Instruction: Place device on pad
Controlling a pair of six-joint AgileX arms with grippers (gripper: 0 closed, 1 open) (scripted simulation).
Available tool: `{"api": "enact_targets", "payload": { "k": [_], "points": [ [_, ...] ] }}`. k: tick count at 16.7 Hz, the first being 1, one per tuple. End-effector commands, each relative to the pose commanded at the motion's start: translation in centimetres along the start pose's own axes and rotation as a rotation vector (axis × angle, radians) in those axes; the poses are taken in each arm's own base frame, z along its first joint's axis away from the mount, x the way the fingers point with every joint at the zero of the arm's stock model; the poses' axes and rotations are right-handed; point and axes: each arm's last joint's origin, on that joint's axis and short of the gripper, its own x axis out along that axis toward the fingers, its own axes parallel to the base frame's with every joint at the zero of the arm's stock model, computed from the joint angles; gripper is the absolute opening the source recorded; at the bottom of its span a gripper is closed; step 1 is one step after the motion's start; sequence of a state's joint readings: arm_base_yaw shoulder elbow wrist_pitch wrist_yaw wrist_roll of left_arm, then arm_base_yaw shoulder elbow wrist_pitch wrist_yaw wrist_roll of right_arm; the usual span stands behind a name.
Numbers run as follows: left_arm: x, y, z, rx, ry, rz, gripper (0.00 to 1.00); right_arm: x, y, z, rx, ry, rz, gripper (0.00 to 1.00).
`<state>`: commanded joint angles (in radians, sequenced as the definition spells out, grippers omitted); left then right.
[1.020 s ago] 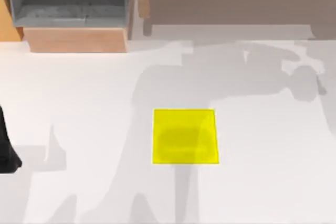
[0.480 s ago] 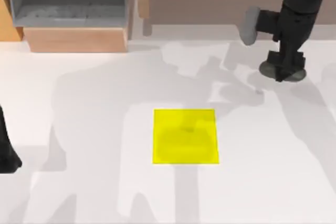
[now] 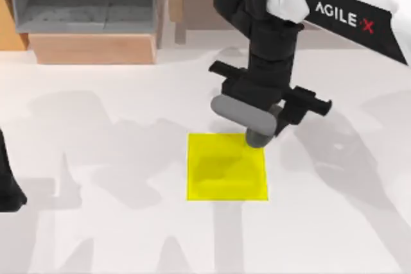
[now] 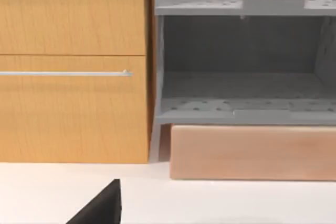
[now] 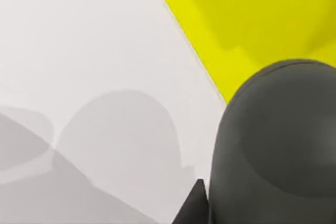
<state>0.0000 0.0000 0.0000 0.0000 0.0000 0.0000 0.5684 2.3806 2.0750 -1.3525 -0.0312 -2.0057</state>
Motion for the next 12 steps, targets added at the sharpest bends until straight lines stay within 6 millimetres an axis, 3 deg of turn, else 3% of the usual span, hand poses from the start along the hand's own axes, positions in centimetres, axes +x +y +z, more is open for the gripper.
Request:
{"api": "enact_targets", "payload": {
  "k": [3,6,12],
  "points": [
    [0.0,0.0,0.0,0.000,0.000,0.000,1.00,-0.7,-1.1,3.4,-0.307,0.028,-0.028,0.00],
    [0.0,0.0,0.0,0.000,0.000,0.000,1.00,-1.3,-1.6,5.6,-0.486,0.051,-0.047,0.00],
    [0.0,0.0,0.0,0.000,0.000,0.000,1.00,-1.5,-1.7,6.3,-0.536,0.059,-0.052,0.00]
  ]
}}
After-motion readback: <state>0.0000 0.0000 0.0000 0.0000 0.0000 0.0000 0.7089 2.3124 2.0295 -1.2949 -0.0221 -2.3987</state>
